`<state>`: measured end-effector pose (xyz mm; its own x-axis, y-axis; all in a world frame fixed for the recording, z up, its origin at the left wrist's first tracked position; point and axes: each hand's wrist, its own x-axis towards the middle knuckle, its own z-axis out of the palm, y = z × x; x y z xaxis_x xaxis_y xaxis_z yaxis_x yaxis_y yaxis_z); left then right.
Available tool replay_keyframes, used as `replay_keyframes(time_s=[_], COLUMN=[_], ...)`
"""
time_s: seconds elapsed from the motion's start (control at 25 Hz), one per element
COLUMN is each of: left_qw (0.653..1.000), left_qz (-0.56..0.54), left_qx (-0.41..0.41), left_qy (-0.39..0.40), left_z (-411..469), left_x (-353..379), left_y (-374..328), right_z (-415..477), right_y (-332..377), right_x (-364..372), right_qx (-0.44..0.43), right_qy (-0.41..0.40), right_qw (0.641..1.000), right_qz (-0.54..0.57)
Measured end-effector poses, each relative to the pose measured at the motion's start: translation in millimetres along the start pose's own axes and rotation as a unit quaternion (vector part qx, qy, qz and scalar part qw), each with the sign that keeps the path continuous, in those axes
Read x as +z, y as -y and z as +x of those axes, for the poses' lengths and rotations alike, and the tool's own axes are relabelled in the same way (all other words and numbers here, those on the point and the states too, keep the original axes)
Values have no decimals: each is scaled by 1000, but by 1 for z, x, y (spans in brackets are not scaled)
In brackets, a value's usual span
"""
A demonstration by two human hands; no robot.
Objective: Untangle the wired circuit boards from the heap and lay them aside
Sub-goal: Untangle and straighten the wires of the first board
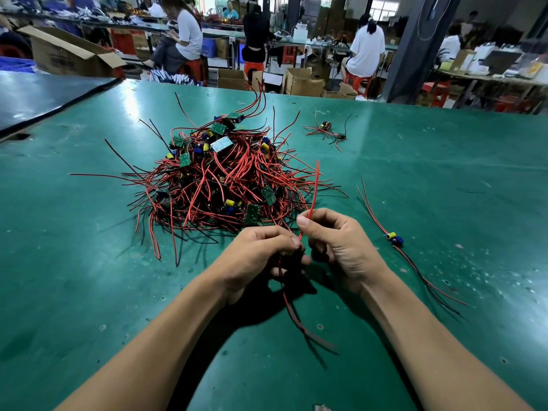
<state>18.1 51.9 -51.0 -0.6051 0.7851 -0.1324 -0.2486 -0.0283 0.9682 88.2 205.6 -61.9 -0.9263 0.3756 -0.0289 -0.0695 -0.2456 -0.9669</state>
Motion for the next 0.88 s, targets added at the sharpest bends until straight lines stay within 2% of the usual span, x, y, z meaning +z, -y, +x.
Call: replay_keyframes(time_s=[0.2,0.36,0.48,0.6,0.72,0.88], left_qw=[1000,996,995,995,996,999], left_qz=[-17,-84,-93,-93,-82,-35], left_qx=[8,-23,-31,-34,-31,-10], left_qy=[-8,12,24,26,15,-19], left_z=[-2,-1,-2,0,3,5], left_x=[3,4,2,3,4,4], left_y=[2,1,-1,-1,-1,1], right_z=[-3,-5,-3,-3,1,12], right_y=[2,2,0,-2,-8,-8], right_x=[-2,-2,-2,2,9,1], right_qx=[48,85,85,82,29,-52], right_qy=[67,139,138,141,62,-95], right_qw=[997,985,986,981,990,994], right_qz=[5,48,41,104,122,-1])
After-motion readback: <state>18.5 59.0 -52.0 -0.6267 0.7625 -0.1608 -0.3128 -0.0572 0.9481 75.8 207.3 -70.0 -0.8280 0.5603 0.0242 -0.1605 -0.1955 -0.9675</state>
